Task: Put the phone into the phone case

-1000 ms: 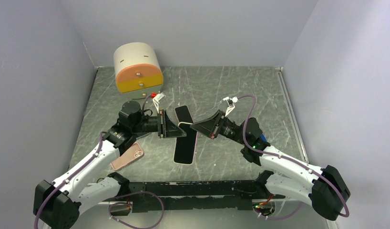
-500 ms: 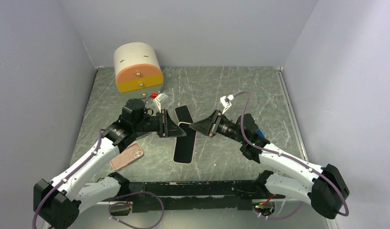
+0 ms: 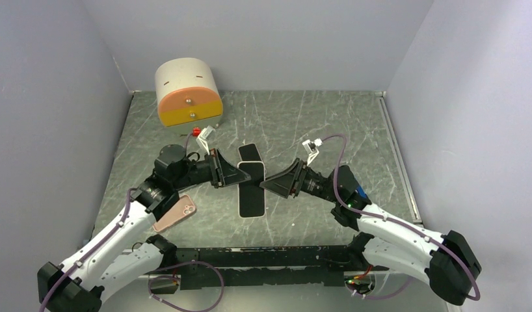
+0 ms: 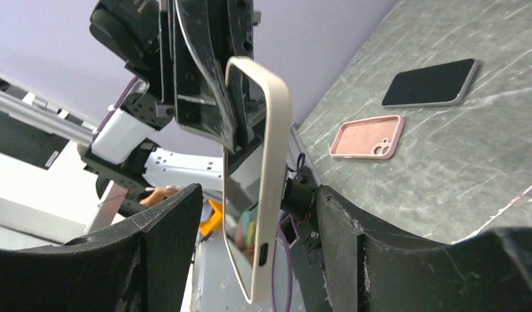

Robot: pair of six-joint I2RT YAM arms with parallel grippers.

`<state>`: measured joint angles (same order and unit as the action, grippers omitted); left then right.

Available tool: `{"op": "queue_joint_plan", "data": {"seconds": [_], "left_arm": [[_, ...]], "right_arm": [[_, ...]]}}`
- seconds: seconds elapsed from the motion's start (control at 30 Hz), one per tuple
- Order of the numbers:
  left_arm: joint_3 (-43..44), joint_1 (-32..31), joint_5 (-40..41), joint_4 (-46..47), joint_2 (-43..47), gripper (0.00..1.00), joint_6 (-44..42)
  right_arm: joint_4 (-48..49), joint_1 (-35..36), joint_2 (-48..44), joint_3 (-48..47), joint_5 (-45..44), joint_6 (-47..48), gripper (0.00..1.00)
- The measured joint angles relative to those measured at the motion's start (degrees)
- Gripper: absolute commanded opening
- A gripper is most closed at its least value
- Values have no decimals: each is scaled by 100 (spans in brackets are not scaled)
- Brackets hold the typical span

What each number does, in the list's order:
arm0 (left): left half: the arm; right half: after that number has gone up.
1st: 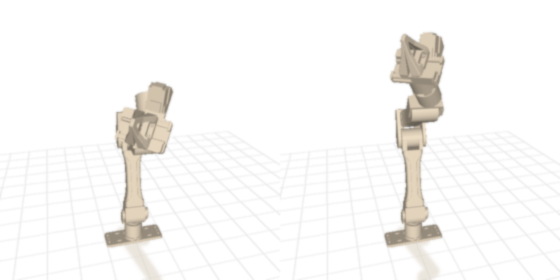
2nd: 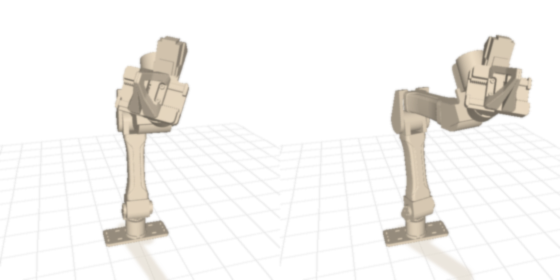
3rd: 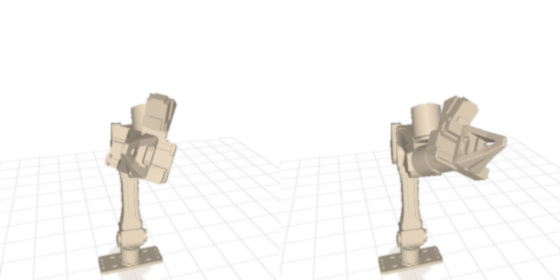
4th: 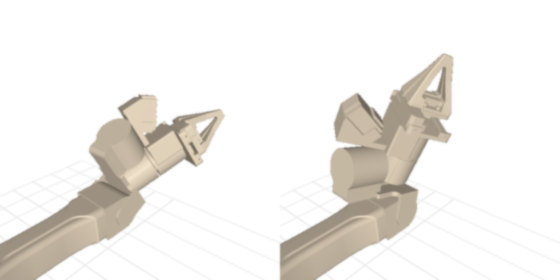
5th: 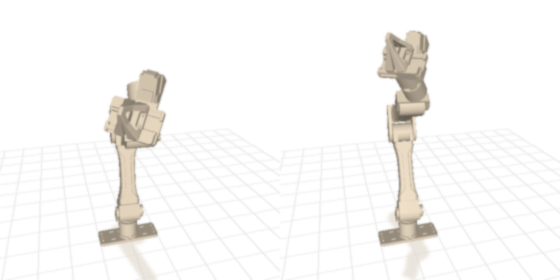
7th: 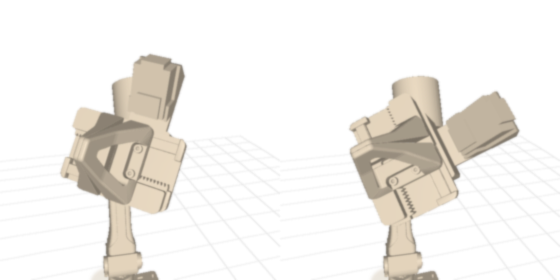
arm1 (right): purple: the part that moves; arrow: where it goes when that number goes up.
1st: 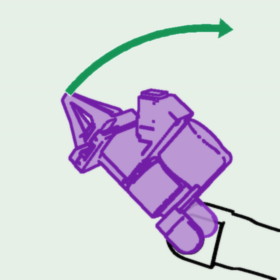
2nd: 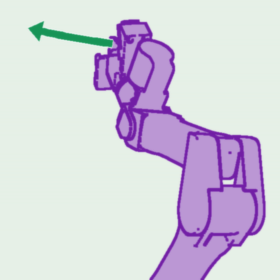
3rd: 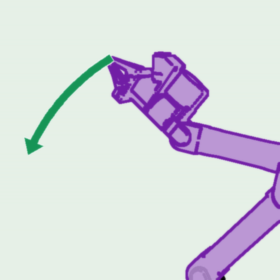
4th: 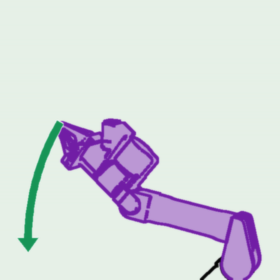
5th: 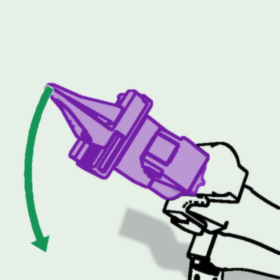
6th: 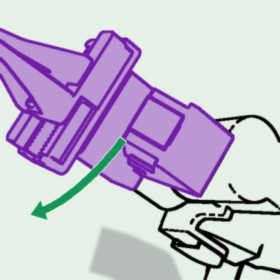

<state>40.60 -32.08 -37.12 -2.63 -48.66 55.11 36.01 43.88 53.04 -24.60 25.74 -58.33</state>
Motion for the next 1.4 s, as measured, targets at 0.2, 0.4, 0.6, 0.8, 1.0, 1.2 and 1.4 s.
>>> {"op": "queue_joint_plan", "data": {"seconds": [0.2, 0.4, 0.6, 0.8, 1.0, 1.2, 1.4], "left_arm": [[-57, 2, 85, 551, 83, 3, 308], [-118, 2, 103, 675, 81, 2, 424], [-201, 2, 116, 752, 72, 3, 428], [-201, 20, 129, 761, -35, 24, 278], [-164, 22, 251, 546, -92, 50, 98], [66, 22, 623, -284, -109, 39, -192], [260, 17, 955, -822, -111, 13, -535]], "right_arm": [[42, 205, 2, 13, 164, 114, 57], [188, 271, 136, 13, 199, 142, 45], [319, 280, 389, 11, 227, 109, 31], [481, 271, 505, 24, 273, -50, 4], [511, 282, 503, 114, 280, 26, 0], [304, 282, 503, 208, 262, 166, 0], [81, 282, 503, 208, 190, 264, 0]]}}
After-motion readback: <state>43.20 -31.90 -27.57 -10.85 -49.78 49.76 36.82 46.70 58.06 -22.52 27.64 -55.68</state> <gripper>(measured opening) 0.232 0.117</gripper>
